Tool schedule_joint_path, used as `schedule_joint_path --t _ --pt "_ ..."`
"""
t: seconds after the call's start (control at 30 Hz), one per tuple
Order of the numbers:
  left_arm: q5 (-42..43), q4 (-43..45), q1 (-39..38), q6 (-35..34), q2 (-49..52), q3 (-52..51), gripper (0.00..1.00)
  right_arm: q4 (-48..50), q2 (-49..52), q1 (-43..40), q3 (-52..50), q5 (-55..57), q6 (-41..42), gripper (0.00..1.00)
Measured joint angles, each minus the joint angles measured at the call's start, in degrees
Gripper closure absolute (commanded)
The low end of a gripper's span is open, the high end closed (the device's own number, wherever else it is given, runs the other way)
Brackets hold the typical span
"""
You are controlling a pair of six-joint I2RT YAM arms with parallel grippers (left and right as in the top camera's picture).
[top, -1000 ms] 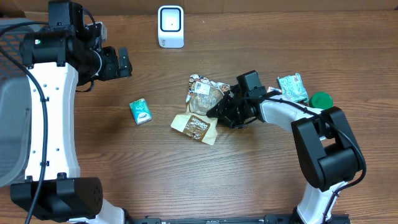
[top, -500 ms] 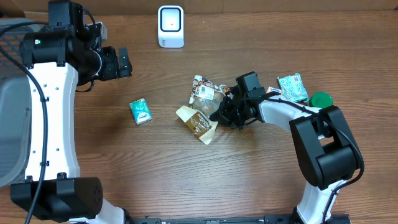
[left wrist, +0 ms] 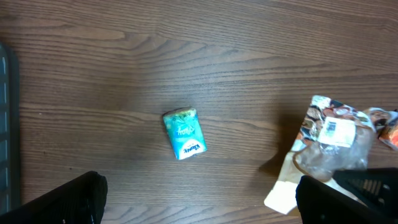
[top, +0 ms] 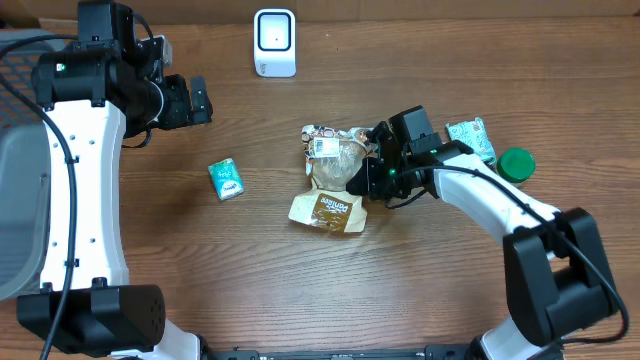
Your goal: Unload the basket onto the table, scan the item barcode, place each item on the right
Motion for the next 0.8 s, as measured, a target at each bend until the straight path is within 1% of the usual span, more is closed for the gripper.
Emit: schedule_joint_path --t 0.13,0.23,0.53,0.8 --pt "0.0 0.0 0.0 0.0 0.0 0.0 0.01 -1.8 -1.4 0.0 0.0 -0.3 -5.2 0.96" --pt "0.0 0.0 0.0 0.0 0.0 0.0 0.01 -2.4 -1.4 0.0 0.0 -0.6 -7.6 0.96" --pt "0.0 0.0 0.0 0.0 0.0 0.0 0.01 -2.9 -2.8 0.0 0.0 -1.8 -10.6 0.96" --pt "0.0 0.0 0.0 0.0 0.0 0.0 0.00 -6.1 -12.8 0.0 0.0 -2.7 -11.1 0.96"
